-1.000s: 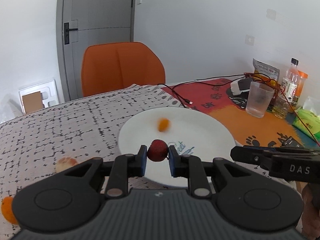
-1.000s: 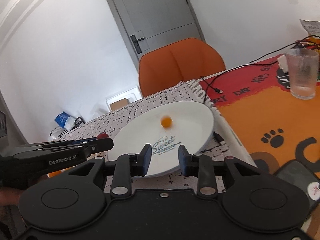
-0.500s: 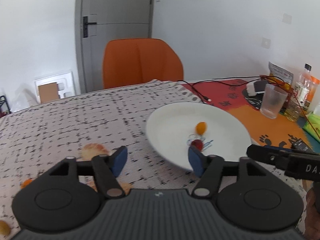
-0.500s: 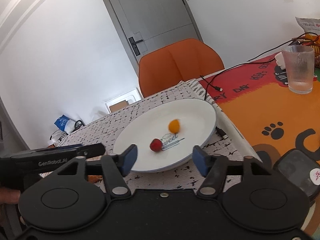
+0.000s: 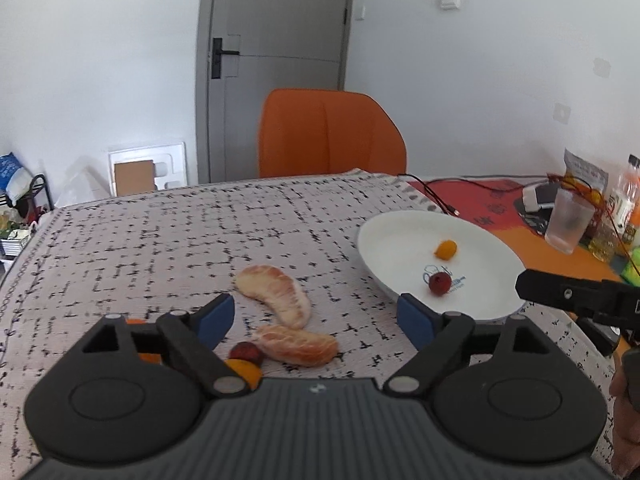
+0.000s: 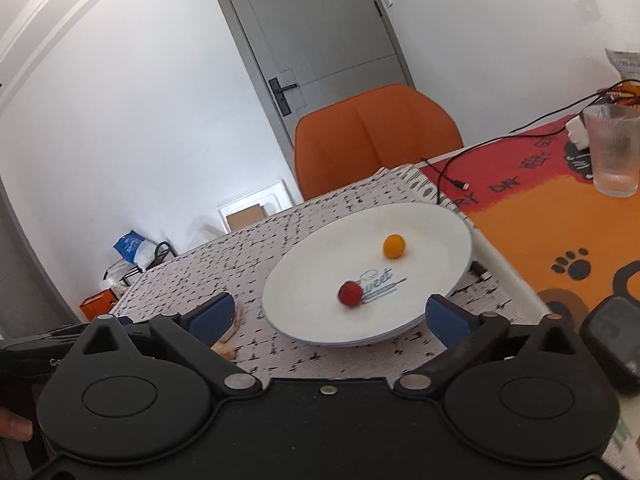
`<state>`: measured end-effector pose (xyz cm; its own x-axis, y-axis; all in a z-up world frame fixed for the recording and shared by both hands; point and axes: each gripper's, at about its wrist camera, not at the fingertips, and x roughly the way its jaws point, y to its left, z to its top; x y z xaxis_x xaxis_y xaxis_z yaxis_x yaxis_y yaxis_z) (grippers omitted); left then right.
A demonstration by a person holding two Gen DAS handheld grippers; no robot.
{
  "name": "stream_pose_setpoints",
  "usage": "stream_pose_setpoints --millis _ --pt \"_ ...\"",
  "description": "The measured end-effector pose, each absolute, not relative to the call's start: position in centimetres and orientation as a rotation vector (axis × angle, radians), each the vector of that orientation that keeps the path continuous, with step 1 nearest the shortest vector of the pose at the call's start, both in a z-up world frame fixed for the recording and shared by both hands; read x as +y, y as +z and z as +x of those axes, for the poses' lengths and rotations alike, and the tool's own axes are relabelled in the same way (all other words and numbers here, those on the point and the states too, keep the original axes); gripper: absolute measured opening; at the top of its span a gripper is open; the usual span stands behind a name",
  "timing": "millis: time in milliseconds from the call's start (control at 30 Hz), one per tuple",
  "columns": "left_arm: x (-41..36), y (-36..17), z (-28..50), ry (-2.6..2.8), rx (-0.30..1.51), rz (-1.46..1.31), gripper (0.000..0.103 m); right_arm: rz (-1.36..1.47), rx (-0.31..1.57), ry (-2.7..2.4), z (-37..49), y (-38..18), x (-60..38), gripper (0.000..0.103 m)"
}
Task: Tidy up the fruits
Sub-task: 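Move both open tools from the bowl back over the remaining fruit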
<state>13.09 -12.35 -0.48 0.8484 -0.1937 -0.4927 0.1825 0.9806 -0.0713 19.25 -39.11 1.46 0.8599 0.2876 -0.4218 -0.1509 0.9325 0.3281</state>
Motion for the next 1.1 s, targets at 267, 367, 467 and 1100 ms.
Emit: stream_pose_setpoints --millis 267,367,467,1100 --pt "-9.8 0.1 11.8 -0.147 0.504 -0.048 0.090 0.261 0.458 0.223 18.7 1.7 -37.3 0.103" --pt "-9.0 0.2 11.3 -0.135 0.503 -0.065 0.090 0.255 0.453 0.237 18.6 1.9 -36.8 0.103" --pt "-8.0 0.3 10.8 -0.116 0.510 -0.060 0.090 0.248 0.455 0.262 18.5 2.0 -36.0 0.103" --pt "-1.3 0.3 8.1 0.028 0.499 -0.085 0.090 0.169 0.511 0.380 18.9 1.8 -30.1 0.103"
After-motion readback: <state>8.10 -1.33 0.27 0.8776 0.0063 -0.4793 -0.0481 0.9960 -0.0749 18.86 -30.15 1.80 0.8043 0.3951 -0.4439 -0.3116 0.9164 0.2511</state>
